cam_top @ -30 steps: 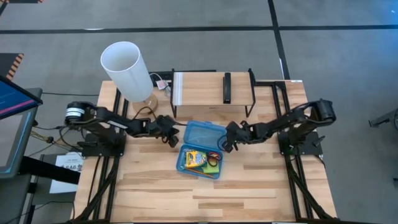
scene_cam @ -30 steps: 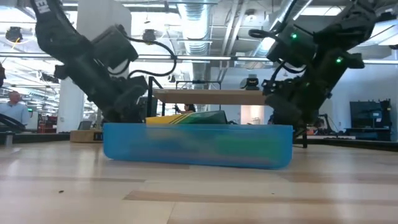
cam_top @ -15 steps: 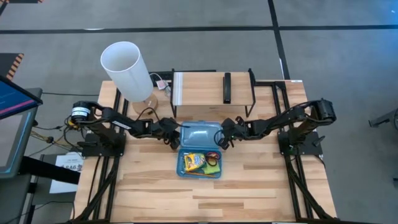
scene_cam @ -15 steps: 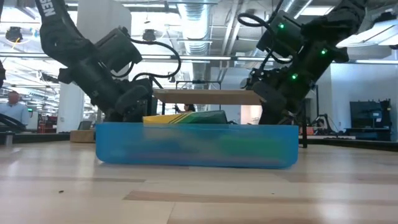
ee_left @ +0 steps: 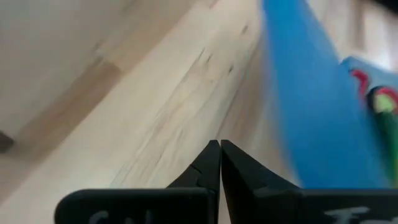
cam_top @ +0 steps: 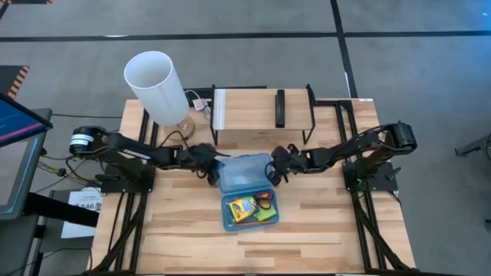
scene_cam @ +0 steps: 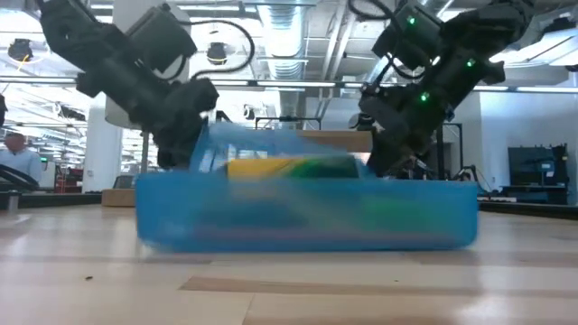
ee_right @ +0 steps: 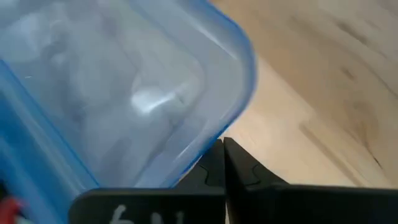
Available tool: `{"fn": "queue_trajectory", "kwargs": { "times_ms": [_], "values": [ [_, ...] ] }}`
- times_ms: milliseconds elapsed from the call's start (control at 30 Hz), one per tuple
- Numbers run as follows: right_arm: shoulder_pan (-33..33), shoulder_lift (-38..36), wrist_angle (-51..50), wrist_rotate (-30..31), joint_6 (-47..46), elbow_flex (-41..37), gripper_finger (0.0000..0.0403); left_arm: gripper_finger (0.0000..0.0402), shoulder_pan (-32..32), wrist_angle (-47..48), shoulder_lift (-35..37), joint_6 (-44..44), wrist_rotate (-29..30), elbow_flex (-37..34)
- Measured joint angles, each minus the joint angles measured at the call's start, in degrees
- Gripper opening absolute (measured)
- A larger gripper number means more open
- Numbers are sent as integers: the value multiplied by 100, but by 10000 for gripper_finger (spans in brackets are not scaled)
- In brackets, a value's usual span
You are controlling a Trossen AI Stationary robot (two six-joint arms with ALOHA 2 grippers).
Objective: Pack school essentials
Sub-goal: Close the blue supply box
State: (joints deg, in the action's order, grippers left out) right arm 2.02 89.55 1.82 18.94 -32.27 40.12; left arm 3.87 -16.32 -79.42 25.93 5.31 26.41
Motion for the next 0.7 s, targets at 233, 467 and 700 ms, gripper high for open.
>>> {"fn": "queue_trajectory", "kwargs": {
  "times_ms": [233,467,700],
  "values": [
    [216,-375,143,7,86,-9,5,0,-154,-2,460,-39,1,3],
    [597,-676,496,-141,291,-16,7,0,-486,-23,609,-87,-11,-4],
    [1026,-683,1014,-428,523,-19,8,0,-811,-132,635,-127,-19,-7]
  ]
}}
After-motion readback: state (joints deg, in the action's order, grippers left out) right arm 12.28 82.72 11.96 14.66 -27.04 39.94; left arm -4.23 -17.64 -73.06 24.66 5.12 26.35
